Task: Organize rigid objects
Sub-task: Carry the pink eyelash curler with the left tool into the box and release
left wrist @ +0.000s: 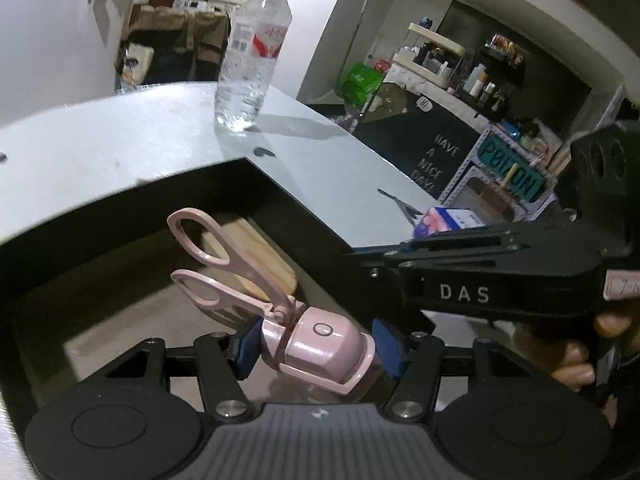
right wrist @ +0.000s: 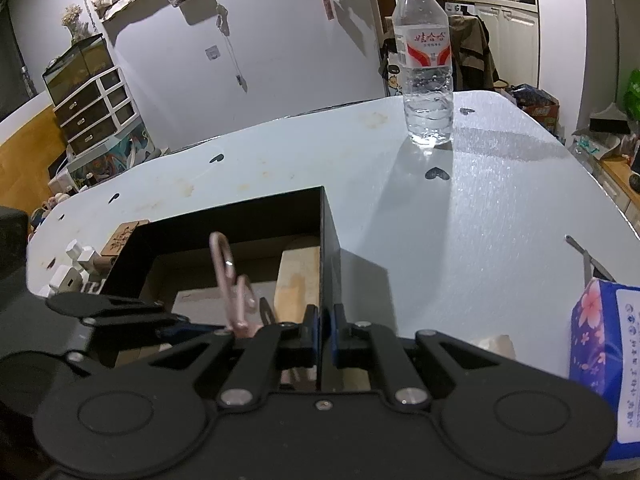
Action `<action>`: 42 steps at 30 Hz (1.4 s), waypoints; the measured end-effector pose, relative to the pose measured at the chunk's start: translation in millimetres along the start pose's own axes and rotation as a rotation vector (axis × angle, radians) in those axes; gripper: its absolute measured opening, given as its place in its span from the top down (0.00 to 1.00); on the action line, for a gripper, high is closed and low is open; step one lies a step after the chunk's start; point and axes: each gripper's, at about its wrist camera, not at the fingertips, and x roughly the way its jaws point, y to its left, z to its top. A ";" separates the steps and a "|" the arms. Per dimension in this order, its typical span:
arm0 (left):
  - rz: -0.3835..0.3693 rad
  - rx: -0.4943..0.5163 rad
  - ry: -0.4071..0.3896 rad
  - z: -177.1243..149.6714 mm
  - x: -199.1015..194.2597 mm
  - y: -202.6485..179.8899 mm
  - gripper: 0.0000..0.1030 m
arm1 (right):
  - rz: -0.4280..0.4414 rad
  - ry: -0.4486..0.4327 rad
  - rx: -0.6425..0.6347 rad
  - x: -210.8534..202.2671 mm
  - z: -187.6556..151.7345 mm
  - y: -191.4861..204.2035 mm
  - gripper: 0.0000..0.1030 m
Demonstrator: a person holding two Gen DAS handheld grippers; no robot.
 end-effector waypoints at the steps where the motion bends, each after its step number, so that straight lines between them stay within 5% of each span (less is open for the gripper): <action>1: -0.005 -0.006 0.005 0.4 2.3 0.0 0.43 | 0.001 0.000 0.002 0.1 0.0 -0.2 0.93; 6: -0.026 -0.081 0.023 -0.7 10.6 4.7 0.39 | 0.004 0.002 0.010 0.7 0.5 -1.6 0.93; 11: -0.022 -0.094 0.011 0.5 4.7 6.0 0.16 | 0.004 0.002 0.010 0.7 0.4 -1.4 0.93; 30: 0.050 -0.020 -0.033 -4.6 -28.4 -9.0 0.10 | 0.001 0.003 0.012 1.1 0.4 -1.6 0.93; 42: 0.175 0.039 -0.144 -21.1 -82.7 -17.2 0.00 | -0.015 -0.001 0.003 0.5 -1.6 0.0 0.94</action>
